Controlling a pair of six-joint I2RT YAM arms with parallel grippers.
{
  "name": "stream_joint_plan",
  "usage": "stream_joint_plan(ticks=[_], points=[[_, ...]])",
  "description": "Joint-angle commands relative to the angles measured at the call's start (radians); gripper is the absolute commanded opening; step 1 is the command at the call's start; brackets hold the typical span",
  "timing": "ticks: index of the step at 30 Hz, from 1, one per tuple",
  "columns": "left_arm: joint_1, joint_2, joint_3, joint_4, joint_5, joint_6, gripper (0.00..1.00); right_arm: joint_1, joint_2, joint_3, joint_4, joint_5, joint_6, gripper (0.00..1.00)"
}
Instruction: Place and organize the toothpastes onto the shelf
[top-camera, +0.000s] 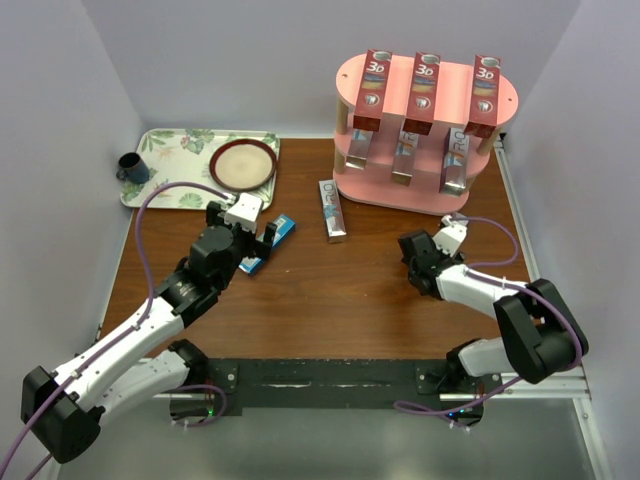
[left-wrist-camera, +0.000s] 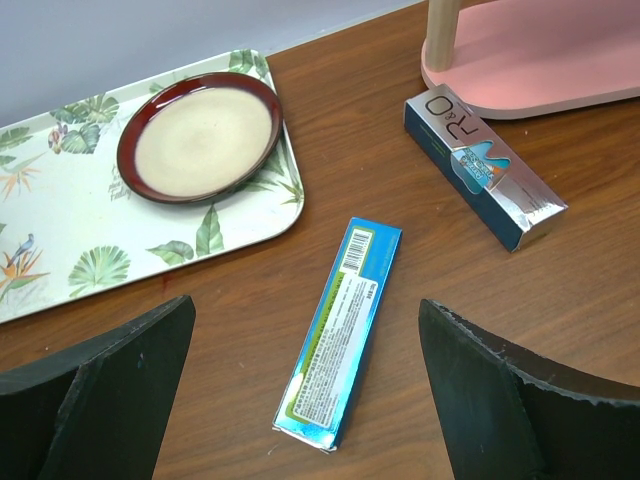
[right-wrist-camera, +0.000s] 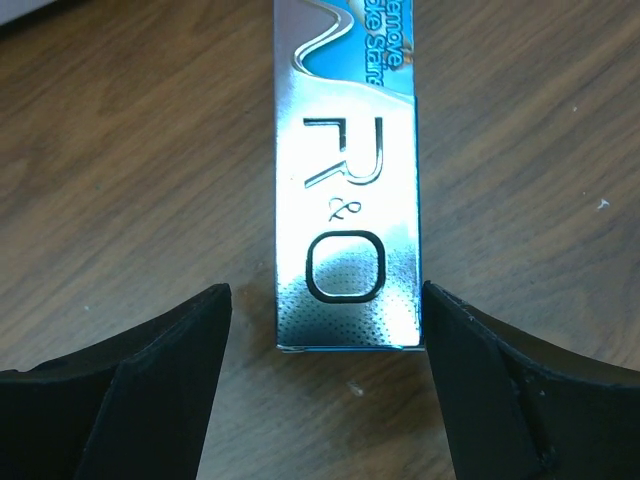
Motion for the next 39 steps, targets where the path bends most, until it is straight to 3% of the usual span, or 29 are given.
stream_joint_plan(ticks=[1,9,12,19,28,39], points=[[0.004,-0.011,-0.003,0.028,0.008,0.023,0.99,-0.004,-0.006,0.042,-0.007,0.06,0.003,0.78],[0.005,-0.013,-0.004,0.028,0.013,0.023,0.99,-0.013,0.014,0.055,-0.041,0.066,0.04,0.65],[0.005,-0.013,-0.003,0.028,0.014,0.023,0.99,-0.014,0.021,0.065,-0.05,0.063,0.038,0.56],[0.005,-0.016,-0.003,0.027,0.02,0.023,0.99,-0.01,-0.049,0.023,0.012,-0.033,-0.11,0.38],[0.004,-0.013,-0.004,0.028,0.022,0.025,0.99,0.094,-0.164,-0.009,0.084,-0.032,-0.261,0.32],[0.004,-0.011,-0.006,0.028,0.022,0.026,0.99,0.107,-0.23,-0.02,0.189,-0.035,-0.354,0.31]])
